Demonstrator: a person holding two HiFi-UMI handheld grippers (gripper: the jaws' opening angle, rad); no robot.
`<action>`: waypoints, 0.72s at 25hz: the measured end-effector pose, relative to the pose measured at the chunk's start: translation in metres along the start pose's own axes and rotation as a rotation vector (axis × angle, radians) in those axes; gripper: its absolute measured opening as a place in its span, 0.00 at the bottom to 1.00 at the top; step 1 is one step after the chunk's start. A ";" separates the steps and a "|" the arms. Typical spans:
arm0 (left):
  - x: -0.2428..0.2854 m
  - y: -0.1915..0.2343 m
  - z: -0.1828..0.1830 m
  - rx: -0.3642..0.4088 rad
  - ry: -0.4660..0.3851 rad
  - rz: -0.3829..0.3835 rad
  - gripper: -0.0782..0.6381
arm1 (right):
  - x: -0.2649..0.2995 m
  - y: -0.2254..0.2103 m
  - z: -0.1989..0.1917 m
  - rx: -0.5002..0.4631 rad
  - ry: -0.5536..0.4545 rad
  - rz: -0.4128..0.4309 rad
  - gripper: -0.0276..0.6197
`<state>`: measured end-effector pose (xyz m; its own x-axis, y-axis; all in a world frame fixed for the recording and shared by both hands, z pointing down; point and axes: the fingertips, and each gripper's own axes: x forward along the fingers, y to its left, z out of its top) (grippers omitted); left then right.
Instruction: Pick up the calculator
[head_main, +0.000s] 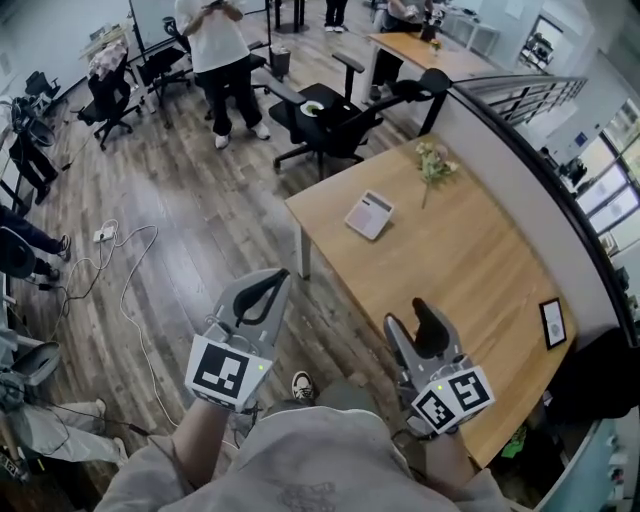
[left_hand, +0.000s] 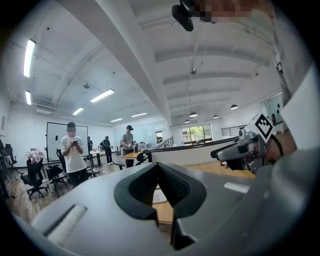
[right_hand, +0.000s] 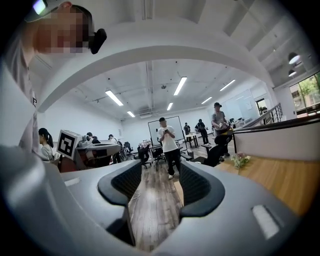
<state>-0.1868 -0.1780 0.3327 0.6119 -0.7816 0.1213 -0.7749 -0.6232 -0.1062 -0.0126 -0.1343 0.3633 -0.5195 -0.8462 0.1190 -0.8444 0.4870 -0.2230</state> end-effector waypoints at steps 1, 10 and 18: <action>0.004 0.003 -0.004 -0.008 0.005 -0.003 0.11 | 0.005 -0.003 -0.004 0.004 0.009 -0.006 0.39; 0.050 0.032 -0.018 -0.002 0.033 -0.035 0.11 | 0.051 -0.040 -0.014 0.034 0.053 -0.031 0.39; 0.133 0.051 -0.022 0.003 0.076 -0.082 0.11 | 0.100 -0.107 -0.016 0.093 0.085 -0.066 0.39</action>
<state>-0.1488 -0.3132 0.3647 0.6595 -0.7234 0.2042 -0.7220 -0.6852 -0.0954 0.0235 -0.2672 0.4146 -0.4756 -0.8524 0.2174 -0.8636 0.4054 -0.2998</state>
